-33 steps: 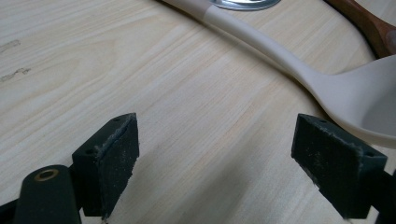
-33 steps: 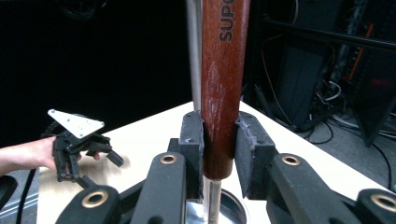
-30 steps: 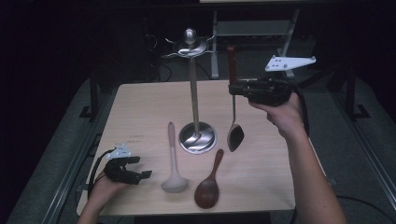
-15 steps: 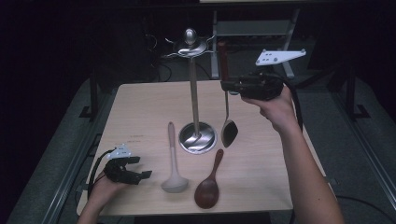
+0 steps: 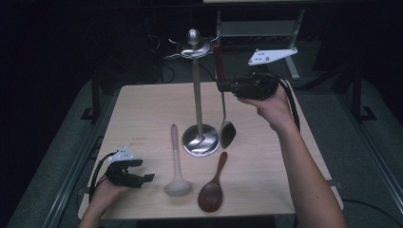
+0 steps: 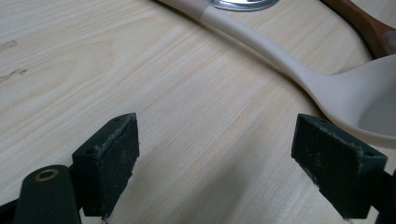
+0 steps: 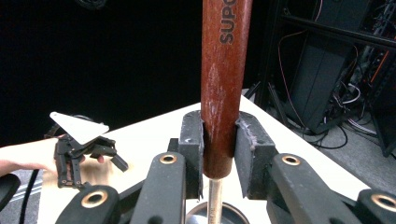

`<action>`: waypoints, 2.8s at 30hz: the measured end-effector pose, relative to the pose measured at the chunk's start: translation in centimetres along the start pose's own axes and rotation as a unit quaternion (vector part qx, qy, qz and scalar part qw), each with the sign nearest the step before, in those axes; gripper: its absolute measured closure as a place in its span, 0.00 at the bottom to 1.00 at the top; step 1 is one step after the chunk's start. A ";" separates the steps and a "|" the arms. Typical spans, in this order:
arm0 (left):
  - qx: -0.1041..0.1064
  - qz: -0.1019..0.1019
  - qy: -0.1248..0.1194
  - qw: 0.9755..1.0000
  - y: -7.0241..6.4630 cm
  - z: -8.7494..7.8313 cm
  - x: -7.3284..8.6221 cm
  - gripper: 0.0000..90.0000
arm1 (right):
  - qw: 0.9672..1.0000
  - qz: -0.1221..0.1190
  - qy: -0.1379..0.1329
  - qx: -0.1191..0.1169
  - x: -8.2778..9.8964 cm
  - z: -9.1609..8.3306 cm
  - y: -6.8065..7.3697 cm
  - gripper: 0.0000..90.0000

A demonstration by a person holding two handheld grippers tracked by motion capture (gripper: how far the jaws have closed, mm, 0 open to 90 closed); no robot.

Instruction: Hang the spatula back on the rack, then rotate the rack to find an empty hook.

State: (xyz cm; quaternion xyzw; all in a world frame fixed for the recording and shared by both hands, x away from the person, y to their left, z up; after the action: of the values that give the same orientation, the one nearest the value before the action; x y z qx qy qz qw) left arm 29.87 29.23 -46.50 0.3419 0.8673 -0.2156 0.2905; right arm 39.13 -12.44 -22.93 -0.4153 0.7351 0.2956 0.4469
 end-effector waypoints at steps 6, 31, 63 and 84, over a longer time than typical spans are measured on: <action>0.001 0.003 0.002 1.000 0.0 0.0 0.0 0.17 | 1.000 0.000 0.007 0.002 0.0 0.7 0.0 0.82; 0.000 0.001 0.004 1.000 -0.2 0.1 -0.1 0.17 | 0.998 0.042 -0.001 0.056 5.5 -1.9 -0.1 0.30; 0.065 0.047 0.013 0.997 -2.7 -4.6 -9.2 0.80 | 0.978 0.094 0.116 0.145 22.2 -1.2 0.3 0.17; 0.072 0.138 -0.023 0.988 -5.8 -11.7 -23.1 1.00 | 0.972 0.114 0.148 0.141 25.1 -0.7 1.6 0.17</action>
State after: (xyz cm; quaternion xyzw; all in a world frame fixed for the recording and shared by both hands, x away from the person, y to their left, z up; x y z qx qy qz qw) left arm 35.33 21.19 -21.76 0.4735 0.7870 -0.2433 0.3117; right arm 31.01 -20.98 -45.22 -0.3013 0.8698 0.1732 0.3503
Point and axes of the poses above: each handheld gripper's, and its own axes: z roughly forward along the jaws, x roughly out of its underside, y roughly to its left, the point moved 1 cm from there along z, roughly forward along the jaws, and after that the axes turned 6 degrees about y, right-handed, at the moved point
